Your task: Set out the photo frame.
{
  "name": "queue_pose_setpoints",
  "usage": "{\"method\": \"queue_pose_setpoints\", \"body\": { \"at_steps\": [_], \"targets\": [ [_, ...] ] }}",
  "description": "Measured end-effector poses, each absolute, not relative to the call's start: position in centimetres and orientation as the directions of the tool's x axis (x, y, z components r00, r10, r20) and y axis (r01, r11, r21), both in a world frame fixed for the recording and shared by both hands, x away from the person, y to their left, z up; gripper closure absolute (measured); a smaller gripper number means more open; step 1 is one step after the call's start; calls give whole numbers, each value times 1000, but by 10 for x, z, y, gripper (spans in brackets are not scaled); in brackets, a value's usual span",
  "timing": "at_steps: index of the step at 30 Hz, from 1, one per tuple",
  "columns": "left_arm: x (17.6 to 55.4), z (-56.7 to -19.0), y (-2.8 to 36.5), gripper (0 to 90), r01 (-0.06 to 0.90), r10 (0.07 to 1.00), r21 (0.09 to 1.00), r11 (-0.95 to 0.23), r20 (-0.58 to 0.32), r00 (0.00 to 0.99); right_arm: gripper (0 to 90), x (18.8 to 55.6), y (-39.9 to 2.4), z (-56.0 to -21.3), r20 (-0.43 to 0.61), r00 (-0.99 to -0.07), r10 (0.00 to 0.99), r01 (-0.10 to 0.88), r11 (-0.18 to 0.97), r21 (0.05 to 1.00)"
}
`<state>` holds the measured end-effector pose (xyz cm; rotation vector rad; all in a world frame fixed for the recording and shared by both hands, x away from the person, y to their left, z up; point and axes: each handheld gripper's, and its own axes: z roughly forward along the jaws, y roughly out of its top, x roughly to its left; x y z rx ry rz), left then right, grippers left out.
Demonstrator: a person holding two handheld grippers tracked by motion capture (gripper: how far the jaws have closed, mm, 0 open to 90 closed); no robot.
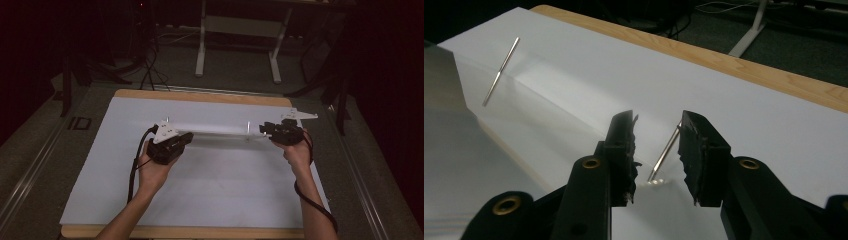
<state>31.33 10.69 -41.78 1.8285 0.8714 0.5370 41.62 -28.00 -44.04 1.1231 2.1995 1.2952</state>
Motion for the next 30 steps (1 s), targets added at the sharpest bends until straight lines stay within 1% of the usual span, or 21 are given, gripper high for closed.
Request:
{"method": "queue_pose_setpoints", "body": {
  "at_steps": [8, 15, 24, 26, 27, 30],
  "targets": [
    [320, -414, 107, 872, 325, 772, 917, -231, -31, 635, 667, 409, -284, -440, 74, -644, 762, 432, 283, 856],
    [324, -412, 107, 871, 325, 776, 916, -234, -25, 630, 670, 403, -285, -442, 34, -653, 757, 413, 318, 854],
    [330, -409, 107, 868, 324, 783, 917, -233, -21, 622, 667, 396, -289, -443, 14, -688, 726, 390, 353, 850],
    [331, -408, 107, 868, 325, 784, 916, -234, -20, 620, 648, 395, -289, -444, 6, -695, 719, 384, 364, 849],
    [332, -408, 107, 867, 323, 784, 917, -234, -19, 621, 610, 395, -289, -444, 5, -702, 712, 378, 366, 850],
    [335, -407, 107, 864, 324, 788, 918, -227, -22, 615, 591, 393, -286, -442, 1, -724, 689, 353, 370, 859]
  ]
}}
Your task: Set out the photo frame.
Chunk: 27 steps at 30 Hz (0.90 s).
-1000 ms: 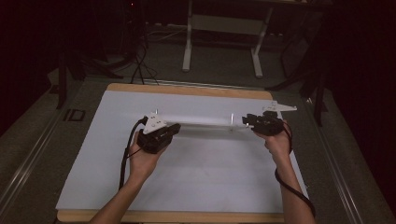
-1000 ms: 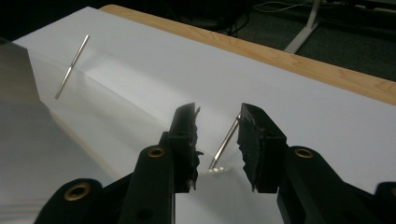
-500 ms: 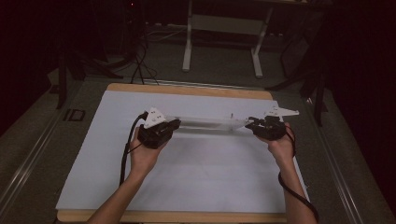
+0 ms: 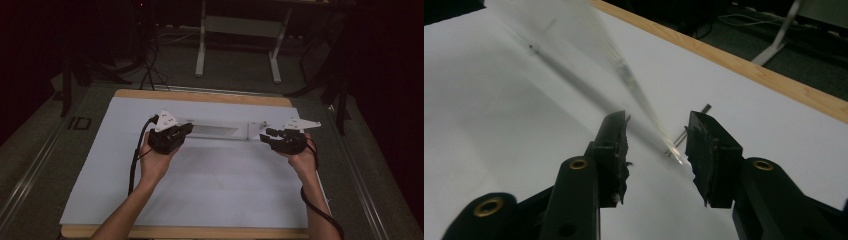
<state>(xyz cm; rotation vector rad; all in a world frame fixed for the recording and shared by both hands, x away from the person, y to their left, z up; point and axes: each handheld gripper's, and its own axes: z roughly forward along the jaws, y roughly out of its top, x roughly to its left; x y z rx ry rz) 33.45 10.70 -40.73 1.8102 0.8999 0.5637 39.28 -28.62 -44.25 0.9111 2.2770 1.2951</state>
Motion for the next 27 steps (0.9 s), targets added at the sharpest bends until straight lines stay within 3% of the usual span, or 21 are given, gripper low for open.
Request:
{"method": "queue_pose_setpoints", "body": {
  "at_steps": [9, 15, 24, 25, 27],
  "targets": [
    [341, -408, 115, 831, 327, 809, 922, -209, -25, 588, 570, 401, -268, -439, 10, -725, 689, 325, 330, 886],
    [330, -419, 134, 709, 335, 831, 925, -178, -41, 555, 577, 407, -263, -441, 31, -714, 700, 329, 296, 897],
    [326, -455, 185, 577, 360, 936, 931, -68, -65, 346, 576, 414, -262, -441, 57, -691, 720, 341, 256, 905],
    [336, -458, 192, 524, 356, 933, 933, -52, -82, 351, 576, 415, -262, -442, 62, -688, 723, 341, 247, 907],
    [341, -459, 193, 511, 345, 926, 936, -64, -73, 370, 573, 416, -262, -442, 64, -687, 724, 341, 242, 909]
  ]
}}
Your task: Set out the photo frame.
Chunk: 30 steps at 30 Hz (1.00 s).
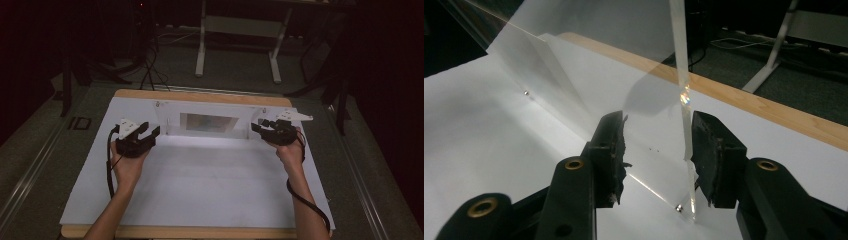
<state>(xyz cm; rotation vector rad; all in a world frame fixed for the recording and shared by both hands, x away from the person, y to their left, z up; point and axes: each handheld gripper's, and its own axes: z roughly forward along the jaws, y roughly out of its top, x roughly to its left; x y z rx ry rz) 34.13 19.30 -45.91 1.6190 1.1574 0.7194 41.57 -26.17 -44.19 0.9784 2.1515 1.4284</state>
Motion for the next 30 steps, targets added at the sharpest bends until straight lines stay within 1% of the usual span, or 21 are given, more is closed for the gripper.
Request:
{"method": "queue_pose_setpoints", "body": {
  "at_steps": [2, 4, 6, 8, 9, 10, 13, 14, 17, 21, 22, 27, 30],
  "targets": [
    [353, -460, 191, 471, 331, 911, 937, -108, -41, 411, 571, 416, -262, -443, 70, -687, 724, 339, 234, 911],
    [363, -460, 186, 449, 321, 891, 939, -120, -41, 451, 568, 417, -262, -444, 77, -686, 723, 340, 225, 913],
    [372, -459, 178, 414, 298, 893, 940, -166, 15, 449, 555, 417, -263, -445, 85, -689, 719, 339, 216, 916],
    [380, -460, 175, 394, 280, 881, 946, -165, 14, 473, 522, 418, -263, -448, 92, -699, 709, 337, 213, 917],
    [383, -460, 174, 364, 277, 870, 945, -172, 14, 493, 509, 419, -262, -451, 88, -704, 705, 334, 220, 917],
    [385, -461, 172, 374, 271, 866, 947, -174, 16, 499, 509, 420, -260, -455, 62, -685, 726, 331, 235, 914],
    [390, -463, 170, 366, 262, 866, 951, -164, 12, 499, 506, 422, -260, -460, 74, -678, 731, 334, 217, 917],
    [391, -463, 170, 369, 259, 868, 953, -159, 10, 496, 526, 425, -259, -464, 80, -665, 743, 338, 203, 919],
    [397, -464, 170, 371, 257, 873, 956, -142, -2, 488, 551, 425, -257, -467, 80, -653, 753, 333, 191, 923],
    [402, -462, 169, 375, 276, 879, 952, -132, -16, 476, 553, 422, -246, -468, 1, -597, 802, 288, 213, 934],
    [403, -462, 169, 380, 278, 879, 951, -133, -16, 476, 554, 422, -245, -468, -6, -591, 806, 286, 216, 933],
    [402, -457, 170, 411, 296, 875, 944, -148, -14, 485, 555, 421, -243, -466, -13, -576, 817, 286, 216, 933],
    [398, -454, 173, 460, 312, 865, 944, -111, -63, 497, 563, 420, -248, -465, 29, -577, 816, 308, 185, 933]
  ]
}}
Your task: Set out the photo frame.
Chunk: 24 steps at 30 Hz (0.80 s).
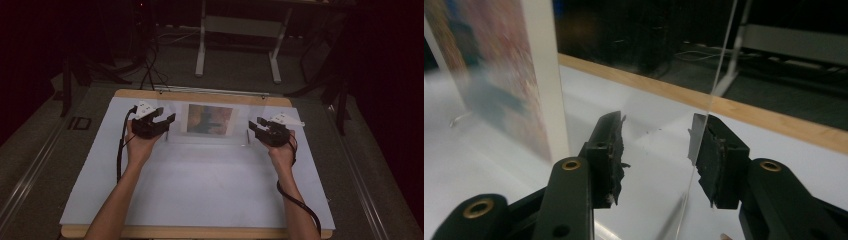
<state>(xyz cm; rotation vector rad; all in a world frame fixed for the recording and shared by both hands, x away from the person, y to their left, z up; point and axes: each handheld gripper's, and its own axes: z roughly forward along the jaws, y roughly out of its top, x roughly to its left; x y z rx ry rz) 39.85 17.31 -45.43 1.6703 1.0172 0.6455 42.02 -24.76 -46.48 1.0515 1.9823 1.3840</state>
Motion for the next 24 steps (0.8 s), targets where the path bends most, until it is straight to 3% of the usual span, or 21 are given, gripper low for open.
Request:
{"method": "queue_pose_setpoints", "body": {
  "at_steps": [4, 24],
  "targets": [
    [394, -451, 173, 477, 327, 860, 941, -86, -95, 501, 565, 415, -252, -463, 89, -576, 812, 337, 137, 932],
    [385, -455, 172, 457, 351, 851, 931, -101, -102, 515, 574, 392, -253, -461, 33, -575, 817, 343, 205, 917]
  ]
}}
